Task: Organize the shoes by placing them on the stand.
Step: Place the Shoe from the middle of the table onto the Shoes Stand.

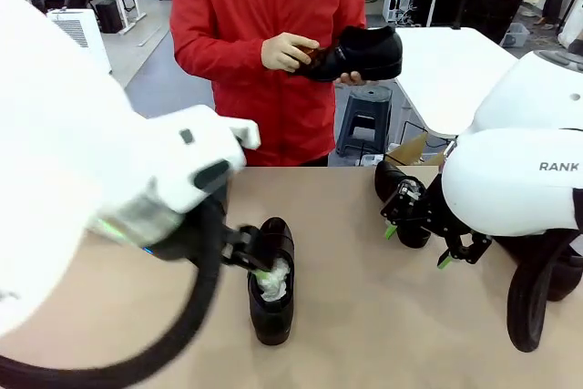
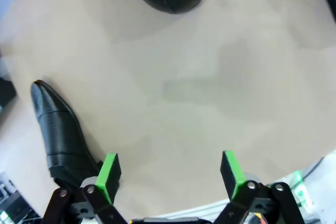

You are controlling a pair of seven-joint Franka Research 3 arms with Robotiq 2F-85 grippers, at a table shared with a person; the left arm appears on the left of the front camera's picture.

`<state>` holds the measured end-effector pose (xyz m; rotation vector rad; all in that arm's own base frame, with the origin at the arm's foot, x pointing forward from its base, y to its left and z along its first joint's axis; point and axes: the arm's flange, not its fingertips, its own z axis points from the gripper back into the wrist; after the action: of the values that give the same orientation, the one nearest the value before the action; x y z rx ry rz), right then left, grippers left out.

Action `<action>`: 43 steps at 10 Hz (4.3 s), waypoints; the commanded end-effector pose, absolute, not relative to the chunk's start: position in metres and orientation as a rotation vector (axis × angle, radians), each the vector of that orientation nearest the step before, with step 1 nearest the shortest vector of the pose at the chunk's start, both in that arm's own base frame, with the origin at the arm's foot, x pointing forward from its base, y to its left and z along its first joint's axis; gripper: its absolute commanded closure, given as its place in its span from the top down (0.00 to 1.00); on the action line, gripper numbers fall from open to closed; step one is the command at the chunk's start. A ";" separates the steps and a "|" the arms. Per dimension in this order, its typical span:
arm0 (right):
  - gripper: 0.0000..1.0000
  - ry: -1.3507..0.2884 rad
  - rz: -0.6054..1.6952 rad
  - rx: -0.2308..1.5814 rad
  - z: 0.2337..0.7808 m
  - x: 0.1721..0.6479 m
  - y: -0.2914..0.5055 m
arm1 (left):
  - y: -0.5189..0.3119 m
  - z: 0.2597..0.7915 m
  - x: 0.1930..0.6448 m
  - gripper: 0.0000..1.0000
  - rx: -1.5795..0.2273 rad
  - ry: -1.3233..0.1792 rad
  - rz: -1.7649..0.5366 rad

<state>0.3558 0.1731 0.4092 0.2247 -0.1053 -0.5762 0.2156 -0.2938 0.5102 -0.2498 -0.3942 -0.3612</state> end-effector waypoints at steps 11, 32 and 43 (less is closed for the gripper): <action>1.00 -0.114 -0.554 0.234 0.410 0.357 0.172 | -0.440 0.386 0.278 1.00 -0.110 -0.193 0.030; 1.00 -0.114 -0.554 0.234 0.410 0.357 0.172 | -0.437 0.346 0.346 0.74 -0.038 -0.262 -0.038; 1.00 -0.114 -0.554 0.234 0.410 0.357 0.172 | -0.415 0.349 0.350 0.00 0.028 -0.297 -0.021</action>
<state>0.3559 0.1729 0.4094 0.2250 -0.1056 -0.5752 0.3507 -0.4201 0.3429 0.0235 -0.2625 -0.0465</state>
